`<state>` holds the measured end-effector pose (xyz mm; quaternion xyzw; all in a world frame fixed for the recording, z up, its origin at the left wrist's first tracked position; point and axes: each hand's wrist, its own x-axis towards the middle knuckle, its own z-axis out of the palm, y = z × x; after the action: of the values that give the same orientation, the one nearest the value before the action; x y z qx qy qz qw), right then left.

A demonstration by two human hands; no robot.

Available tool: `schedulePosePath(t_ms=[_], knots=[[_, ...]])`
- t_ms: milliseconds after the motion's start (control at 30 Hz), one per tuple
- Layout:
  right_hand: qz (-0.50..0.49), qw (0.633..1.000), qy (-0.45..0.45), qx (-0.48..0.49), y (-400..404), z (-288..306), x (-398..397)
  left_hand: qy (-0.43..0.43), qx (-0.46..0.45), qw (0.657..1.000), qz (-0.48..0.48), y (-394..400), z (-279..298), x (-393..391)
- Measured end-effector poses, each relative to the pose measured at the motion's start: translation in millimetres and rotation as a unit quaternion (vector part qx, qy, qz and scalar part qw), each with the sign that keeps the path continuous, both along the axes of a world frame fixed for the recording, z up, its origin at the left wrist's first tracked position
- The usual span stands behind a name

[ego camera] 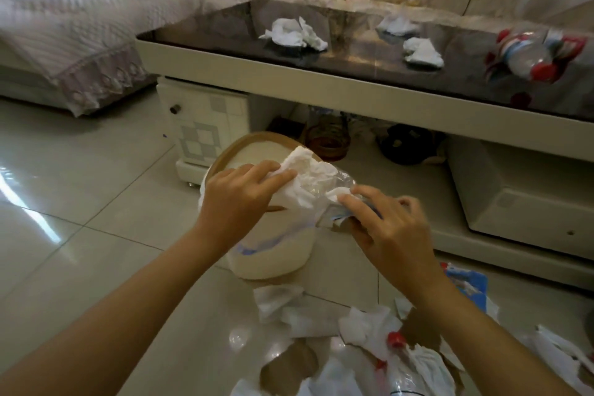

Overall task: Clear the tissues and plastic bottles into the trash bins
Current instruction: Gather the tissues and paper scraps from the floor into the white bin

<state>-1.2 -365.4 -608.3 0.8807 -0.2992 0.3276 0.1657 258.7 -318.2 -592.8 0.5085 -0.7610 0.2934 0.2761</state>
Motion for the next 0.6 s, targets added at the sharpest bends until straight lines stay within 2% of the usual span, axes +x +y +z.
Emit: schedulePosePath(t_ms=[167,400,600], knots=[[-0.003,0.999,-0.035,-0.034,-15,10,27,0.043,-0.022,0.997,0.058,-37,5,12],[-0.017,0.999,-0.039,-0.018,-41,2,49,0.088,0.071,0.988,0.101,-57,-30,30],[0.007,0.996,-0.029,-0.079,-58,9,87,0.112,0.054,0.986,0.108,-60,-30,36]])
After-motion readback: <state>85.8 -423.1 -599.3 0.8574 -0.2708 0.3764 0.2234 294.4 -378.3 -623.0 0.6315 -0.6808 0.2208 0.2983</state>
